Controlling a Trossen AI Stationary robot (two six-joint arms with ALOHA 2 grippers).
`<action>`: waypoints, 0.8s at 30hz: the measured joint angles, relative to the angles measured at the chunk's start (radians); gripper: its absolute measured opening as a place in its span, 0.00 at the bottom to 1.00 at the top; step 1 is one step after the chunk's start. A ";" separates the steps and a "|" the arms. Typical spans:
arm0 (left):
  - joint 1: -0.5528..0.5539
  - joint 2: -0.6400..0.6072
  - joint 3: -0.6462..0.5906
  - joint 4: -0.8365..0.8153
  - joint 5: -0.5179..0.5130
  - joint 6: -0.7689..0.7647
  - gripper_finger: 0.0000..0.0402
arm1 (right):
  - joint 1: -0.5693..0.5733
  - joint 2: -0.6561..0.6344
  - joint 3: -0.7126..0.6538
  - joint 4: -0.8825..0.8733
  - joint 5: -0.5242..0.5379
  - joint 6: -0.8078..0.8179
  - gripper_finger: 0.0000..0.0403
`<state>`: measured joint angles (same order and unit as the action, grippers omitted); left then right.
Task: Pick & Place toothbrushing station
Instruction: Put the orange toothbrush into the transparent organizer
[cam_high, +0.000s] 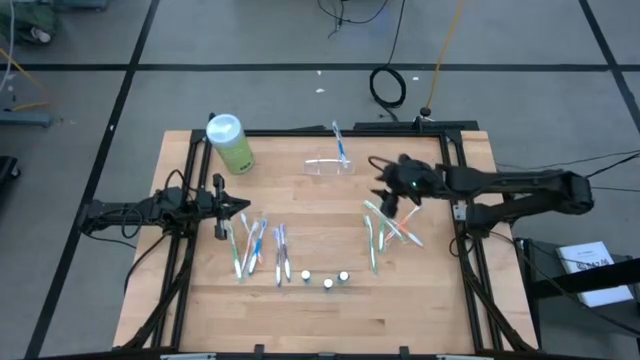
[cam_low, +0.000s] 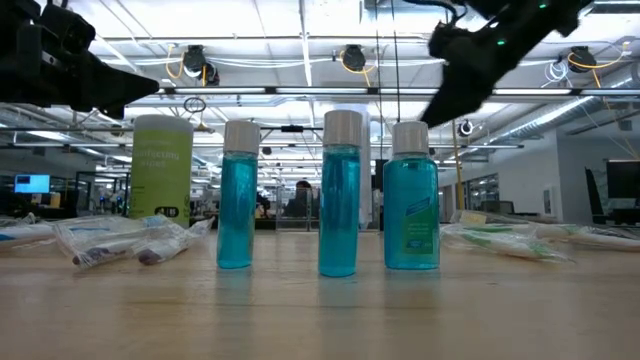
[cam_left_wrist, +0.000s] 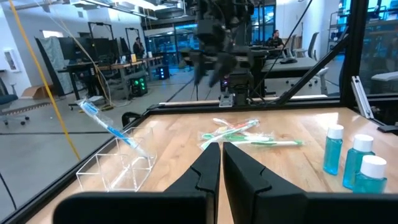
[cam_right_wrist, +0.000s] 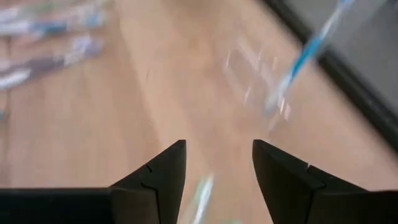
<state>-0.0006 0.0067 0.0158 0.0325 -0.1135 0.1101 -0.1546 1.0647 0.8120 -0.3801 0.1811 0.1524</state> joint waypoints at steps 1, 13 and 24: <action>0.000 0.000 0.000 -0.001 0.000 0.000 0.06 | 0.015 -0.014 0.000 -0.059 0.000 0.029 0.44; 0.000 0.000 0.000 -0.003 0.000 0.026 0.06 | 0.155 -0.073 -0.063 -0.436 -0.089 0.267 0.44; 0.000 0.000 0.000 -0.004 0.000 0.042 0.06 | 0.245 -0.072 -0.221 -0.305 -0.210 0.384 0.44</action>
<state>-0.0004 0.0066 0.0162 0.0288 -0.1139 0.1524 0.0903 0.9932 0.5908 -0.6855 -0.0285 0.5365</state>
